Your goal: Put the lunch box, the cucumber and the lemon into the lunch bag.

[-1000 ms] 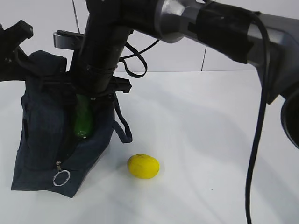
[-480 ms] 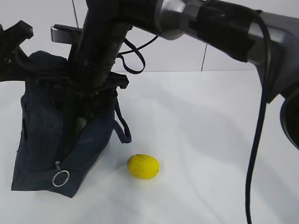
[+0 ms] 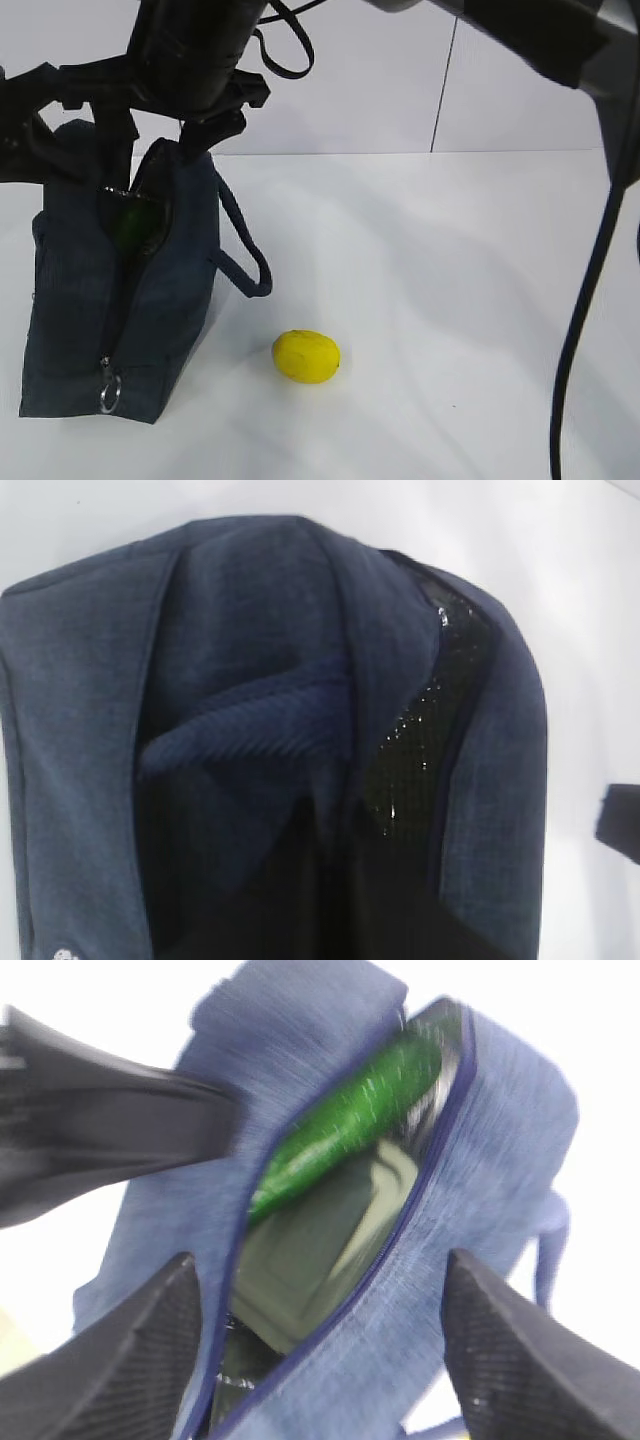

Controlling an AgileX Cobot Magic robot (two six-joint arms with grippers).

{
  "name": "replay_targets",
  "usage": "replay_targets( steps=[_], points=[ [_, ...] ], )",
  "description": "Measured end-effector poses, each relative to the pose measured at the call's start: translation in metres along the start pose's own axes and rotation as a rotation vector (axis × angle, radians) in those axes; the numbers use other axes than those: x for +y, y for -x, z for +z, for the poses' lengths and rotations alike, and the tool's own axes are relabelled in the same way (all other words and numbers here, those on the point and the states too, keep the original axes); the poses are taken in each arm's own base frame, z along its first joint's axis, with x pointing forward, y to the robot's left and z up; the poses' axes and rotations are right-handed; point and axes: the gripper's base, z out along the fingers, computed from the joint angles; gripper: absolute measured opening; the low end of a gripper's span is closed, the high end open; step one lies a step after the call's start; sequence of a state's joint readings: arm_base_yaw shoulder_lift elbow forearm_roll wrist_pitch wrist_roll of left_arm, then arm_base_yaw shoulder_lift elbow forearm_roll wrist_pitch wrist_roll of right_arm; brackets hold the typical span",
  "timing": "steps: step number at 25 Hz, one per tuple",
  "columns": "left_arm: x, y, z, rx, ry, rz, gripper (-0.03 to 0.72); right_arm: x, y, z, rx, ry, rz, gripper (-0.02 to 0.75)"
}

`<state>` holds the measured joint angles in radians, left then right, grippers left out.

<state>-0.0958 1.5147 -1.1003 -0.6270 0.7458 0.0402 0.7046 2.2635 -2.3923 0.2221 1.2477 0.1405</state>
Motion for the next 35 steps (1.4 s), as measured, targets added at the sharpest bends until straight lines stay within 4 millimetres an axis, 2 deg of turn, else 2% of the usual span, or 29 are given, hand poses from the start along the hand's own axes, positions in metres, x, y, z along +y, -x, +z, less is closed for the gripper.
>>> replay_targets(
  steps=[5, 10, 14, 17, 22, 27, 35],
  points=[
    [0.001, 0.000, 0.001, 0.002, 0.011, 0.010, -0.007, 0.001, 0.001, -0.009, -0.016, -0.007, -0.032, 0.571],
    [0.001, 0.000, 0.001, 0.003, 0.012, 0.011, -0.007, 0.005, 0.001, -0.043, -0.064, -0.041, -0.127, 0.563],
    [0.001, 0.000, 0.001, 0.003, 0.013, 0.012, -0.007, 0.002, -0.011, -0.068, -0.055, -0.108, -0.170, 0.562],
    [0.002, 0.000, 0.001, 0.003, 0.014, 0.013, -0.007, -0.003, -0.030, -0.074, 0.008, -0.140, -0.196, 0.561],
    [0.002, 0.000, 0.001, 0.003, 0.015, 0.014, -0.007, -0.018, -0.066, -0.068, 0.146, -0.212, -0.251, 0.558],
    [0.002, 0.000, 0.001, 0.003, 0.015, 0.014, -0.007, -0.025, -0.085, -0.061, 0.228, -0.217, -0.336, 0.546],
    [0.002, 0.000, 0.001, 0.003, 0.016, 0.016, -0.007, -0.033, -0.116, -0.031, 0.370, -0.150, -0.399, 0.545]
  ],
)
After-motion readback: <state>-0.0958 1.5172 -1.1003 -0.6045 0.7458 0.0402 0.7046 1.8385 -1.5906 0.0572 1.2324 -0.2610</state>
